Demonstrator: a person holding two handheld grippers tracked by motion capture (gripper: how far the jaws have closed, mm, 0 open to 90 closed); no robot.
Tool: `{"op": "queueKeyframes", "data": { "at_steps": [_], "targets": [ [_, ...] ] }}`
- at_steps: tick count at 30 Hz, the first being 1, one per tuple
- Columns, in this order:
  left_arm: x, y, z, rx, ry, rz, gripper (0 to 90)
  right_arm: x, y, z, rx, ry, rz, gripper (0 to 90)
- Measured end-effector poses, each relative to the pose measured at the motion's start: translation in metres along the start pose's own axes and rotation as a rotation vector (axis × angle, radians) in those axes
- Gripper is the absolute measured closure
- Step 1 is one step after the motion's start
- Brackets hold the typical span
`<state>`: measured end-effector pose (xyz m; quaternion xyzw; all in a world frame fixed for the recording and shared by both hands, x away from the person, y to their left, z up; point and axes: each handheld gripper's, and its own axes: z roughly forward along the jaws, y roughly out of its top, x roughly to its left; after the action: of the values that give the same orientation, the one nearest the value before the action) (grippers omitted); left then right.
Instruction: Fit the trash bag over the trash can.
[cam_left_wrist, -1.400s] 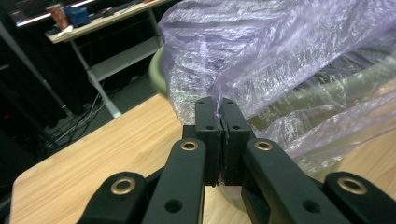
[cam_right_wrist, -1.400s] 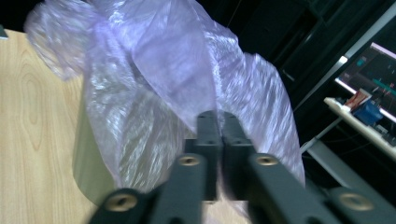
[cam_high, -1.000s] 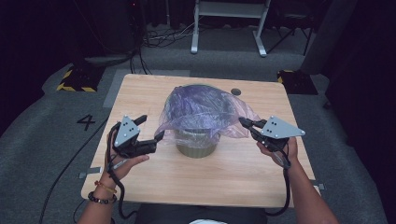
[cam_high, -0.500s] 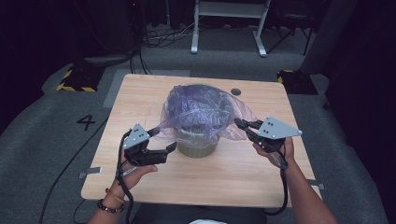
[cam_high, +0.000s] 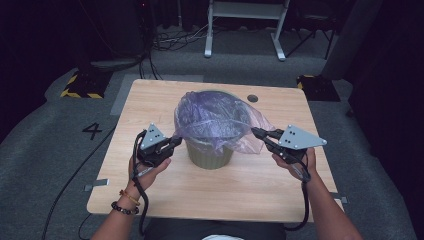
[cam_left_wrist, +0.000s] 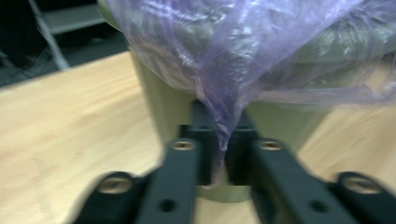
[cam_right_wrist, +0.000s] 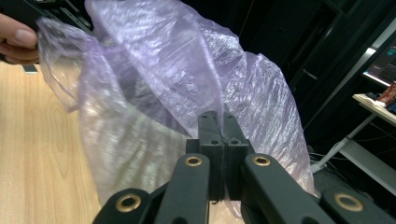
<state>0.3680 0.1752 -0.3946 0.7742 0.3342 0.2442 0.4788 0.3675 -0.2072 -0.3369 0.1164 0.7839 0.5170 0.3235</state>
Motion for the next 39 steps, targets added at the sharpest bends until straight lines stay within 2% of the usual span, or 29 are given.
{"op": "queueKeyframes", "data": {
  "at_steps": [1, 4, 9, 11, 14, 16, 17, 19, 20, 22, 25, 28, 30, 32, 33, 34, 36, 37, 39],
  "targets": [
    [0.001, -0.001, 0.001, 0.017, -0.004, 0.011, 89.6, 0.000, -0.001, 0.000, 0.002, -0.003, -0.003, 90.0],
    [0.001, -0.004, 0.002, 0.072, 0.019, 0.086, 89.7, -0.002, -0.004, 0.000, 0.018, -0.017, 0.003, 90.0],
    [0.003, -0.013, 0.005, 0.154, 0.044, 0.158, 89.7, -0.006, -0.014, -0.001, 0.048, -0.051, 0.020, 90.0],
    [0.004, -0.014, 0.004, 0.165, 0.028, 0.166, 89.7, -0.007, -0.018, 0.000, 0.055, -0.053, 0.031, 90.0],
    [0.001, -0.015, 0.003, 0.183, 0.027, 0.210, 89.6, -0.007, -0.019, 0.002, 0.049, -0.059, 0.037, 90.0],
    [-0.001, -0.016, -0.001, 0.180, 0.026, 0.216, 89.3, -0.007, -0.018, 0.002, 0.039, -0.070, 0.045, 90.0],
    [-0.001, -0.016, -0.004, 0.168, 0.033, 0.210, 86.9, -0.008, -0.018, 0.002, 0.030, -0.070, 0.049, 90.0],
    [0.000, -0.017, -0.014, 0.106, 0.036, 0.178, 70.2, -0.009, -0.016, 0.002, 0.013, -0.076, 0.052, 90.0],
    [0.000, -0.017, -0.020, 0.069, 0.042, 0.162, 58.6, -0.009, -0.015, 0.001, 0.007, -0.076, 0.054, 90.0],
    [-0.001, -0.015, -0.034, -0.008, 0.027, 0.137, 34.1, -0.008, -0.011, 0.002, -0.005, -0.079, 0.049, 90.0],
    [-0.004, -0.006, -0.055, -0.108, -0.008, 0.125, 30.8, -0.008, -0.007, 0.003, -0.008, -0.080, 0.041, 90.0],
    [-0.007, 0.005, -0.073, -0.161, -0.022, 0.149, 27.5, -0.009, -0.001, 0.005, -0.012, -0.079, 0.029, 90.0],
    [-0.006, 0.010, -0.084, -0.201, -0.017, 0.140, 26.6, -0.009, 0.004, 0.005, -0.025, -0.074, 0.025, 90.0],
    [-0.006, 0.016, -0.091, -0.213, 0.011, 0.118, 26.6, -0.008, 0.007, 0.005, -0.030, -0.071, 0.019, 90.0],
    [-0.009, 0.018, -0.093, -0.217, 0.010, 0.120, 25.9, -0.007, 0.008, 0.005, -0.030, -0.065, 0.019, 90.0],
    [-0.014, 0.020, -0.095, -0.225, 0.011, 0.132, 26.0, -0.006, 0.008, 0.006, -0.027, -0.063, 0.017, 90.0],
    [-0.031, 0.024, -0.095, -0.212, 0.026, 0.184, 27.1, -0.005, 0.010, 0.007, -0.015, -0.064, 0.011, 90.0],
    [-0.039, 0.025, -0.093, -0.201, 0.012, 0.214, 26.6, -0.004, 0.011, 0.008, -0.012, -0.060, 0.008, 90.0],
    [-0.053, 0.027, -0.088, -0.191, -0.020, 0.246, 26.7, -0.002, 0.013, 0.009, -0.007, -0.059, 0.003, 90.0]
  ]
}}
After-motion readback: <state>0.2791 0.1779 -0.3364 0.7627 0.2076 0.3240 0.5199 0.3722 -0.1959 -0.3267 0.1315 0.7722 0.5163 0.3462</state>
